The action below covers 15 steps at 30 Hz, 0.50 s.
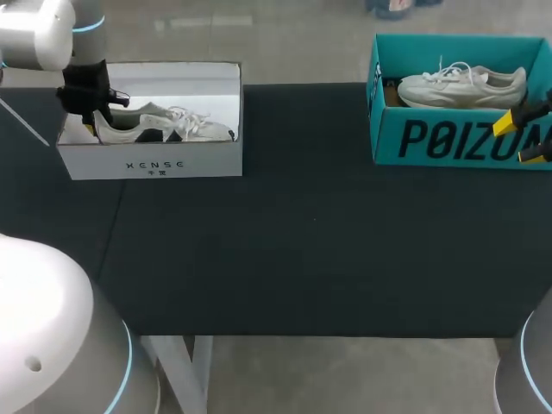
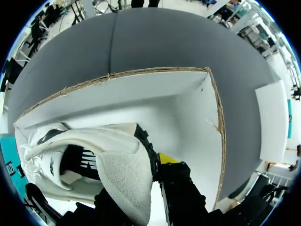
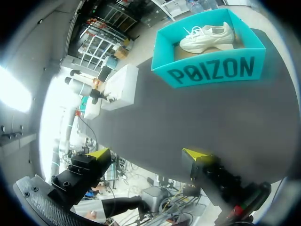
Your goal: Take the shoe out of the shoebox, open the shoe tongue, remove and reinsert the insole, then place the shoe into the shoebox
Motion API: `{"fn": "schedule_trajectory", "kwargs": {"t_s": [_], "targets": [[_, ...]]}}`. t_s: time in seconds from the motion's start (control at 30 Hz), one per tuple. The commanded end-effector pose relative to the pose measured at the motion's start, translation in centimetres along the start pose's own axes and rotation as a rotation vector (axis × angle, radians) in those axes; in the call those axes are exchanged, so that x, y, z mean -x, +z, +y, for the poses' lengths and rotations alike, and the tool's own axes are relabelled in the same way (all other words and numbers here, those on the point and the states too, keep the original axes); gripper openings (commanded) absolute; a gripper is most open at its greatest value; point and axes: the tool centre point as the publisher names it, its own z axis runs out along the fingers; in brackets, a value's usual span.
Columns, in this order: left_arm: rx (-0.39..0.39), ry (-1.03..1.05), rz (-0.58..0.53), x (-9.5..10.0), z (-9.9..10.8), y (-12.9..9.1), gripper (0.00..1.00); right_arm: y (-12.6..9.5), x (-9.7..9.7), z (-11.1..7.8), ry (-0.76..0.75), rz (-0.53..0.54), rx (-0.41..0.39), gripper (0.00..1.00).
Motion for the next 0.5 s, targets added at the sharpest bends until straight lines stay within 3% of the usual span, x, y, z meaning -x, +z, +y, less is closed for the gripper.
{"fn": "schedule_trajectory", "kwargs": {"t_s": [0.03, 0.07, 0.4, 0.5], "targets": [[0.007, -0.014, -0.015, 0.2, -0.8, -0.2, 0.84, 0.0, 0.0, -0.1, 0.001, -0.002, 0.000, 1.00], [0.018, -0.005, -0.020, 0.2, -1.0, -0.5, 1.00, 0.0, 0.0, -0.1, 0.001, -0.002, 0.000, 1.00], [0.101, -0.090, -0.049, 0.5, -3.0, -7.3, 1.00, 0.0, 0.0, -0.1, 0.001, -0.002, 0.000, 1.00], [0.122, -0.113, -0.053, 1.0, -4.0, -9.7, 1.00, -0.4, -0.1, 2.8, -0.059, -0.032, -0.006, 1.00]]}}
